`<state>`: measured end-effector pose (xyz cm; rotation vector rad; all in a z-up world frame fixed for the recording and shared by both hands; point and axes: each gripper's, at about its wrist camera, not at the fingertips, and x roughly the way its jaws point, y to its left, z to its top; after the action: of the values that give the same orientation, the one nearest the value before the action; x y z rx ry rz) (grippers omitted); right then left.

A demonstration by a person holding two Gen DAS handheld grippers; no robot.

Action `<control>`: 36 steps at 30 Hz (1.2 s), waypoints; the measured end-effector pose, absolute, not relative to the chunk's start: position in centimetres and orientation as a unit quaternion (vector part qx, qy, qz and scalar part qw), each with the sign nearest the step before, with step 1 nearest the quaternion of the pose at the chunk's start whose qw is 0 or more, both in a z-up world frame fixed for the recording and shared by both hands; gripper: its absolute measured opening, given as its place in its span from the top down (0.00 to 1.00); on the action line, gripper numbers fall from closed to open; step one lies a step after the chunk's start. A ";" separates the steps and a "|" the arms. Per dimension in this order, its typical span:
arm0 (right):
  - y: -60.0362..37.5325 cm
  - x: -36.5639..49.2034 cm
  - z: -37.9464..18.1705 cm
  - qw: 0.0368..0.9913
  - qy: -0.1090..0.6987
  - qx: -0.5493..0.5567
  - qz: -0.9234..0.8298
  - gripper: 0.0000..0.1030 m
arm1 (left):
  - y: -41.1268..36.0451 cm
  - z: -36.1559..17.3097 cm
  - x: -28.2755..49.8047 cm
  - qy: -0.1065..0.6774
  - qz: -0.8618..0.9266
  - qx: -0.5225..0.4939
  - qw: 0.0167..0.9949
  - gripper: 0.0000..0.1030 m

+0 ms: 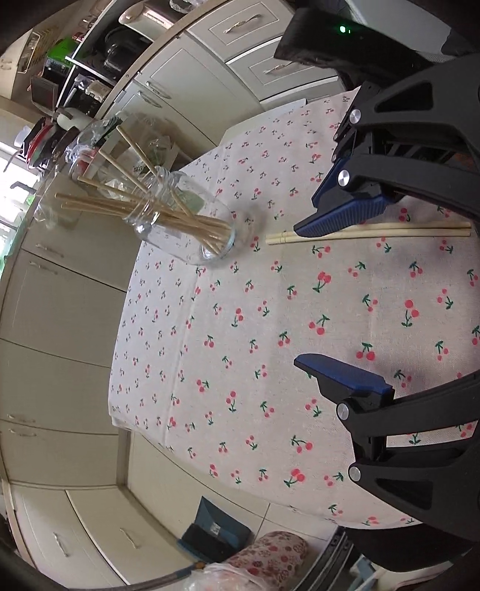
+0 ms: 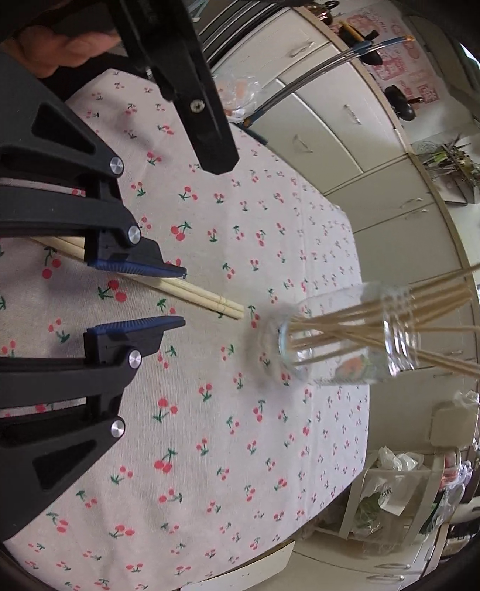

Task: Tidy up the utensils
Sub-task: 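Move both open grippers back down toward the remaining loose chopsticks, then grasp a loose chopstick with the right gripper while the left gripper grasps another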

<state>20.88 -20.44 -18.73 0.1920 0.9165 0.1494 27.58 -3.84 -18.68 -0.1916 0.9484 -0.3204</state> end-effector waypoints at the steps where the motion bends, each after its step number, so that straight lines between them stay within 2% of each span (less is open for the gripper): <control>1: -20.3 21.0 -19.0 0.889 0.445 0.085 0.070 0.79 | -3.8 -18.7 27.7 0.455 -0.152 -0.093 0.873 0.39; 9: -21.6 21.3 -19.3 0.888 0.454 0.049 0.056 0.81 | -4.9 -19.7 28.1 0.470 -0.147 -0.073 0.867 0.38; 27: -27.5 22.1 -19.2 0.875 0.471 0.016 0.114 0.86 | -13.4 -23.0 31.1 0.481 -0.152 0.073 0.861 0.38; 29: -27.3 22.3 -19.2 0.873 0.471 0.005 0.126 0.86 | -13.1 -23.0 31.4 0.476 -0.135 0.079 0.865 0.43; 36: -27.1 22.7 -19.2 0.868 0.482 0.008 0.120 0.86 | -12.4 -22.9 31.6 0.479 -0.114 0.075 0.867 0.52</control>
<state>22.66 -27.07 -19.21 0.0164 1.0100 0.2522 31.60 -12.41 -22.87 0.1575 1.0028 -0.2384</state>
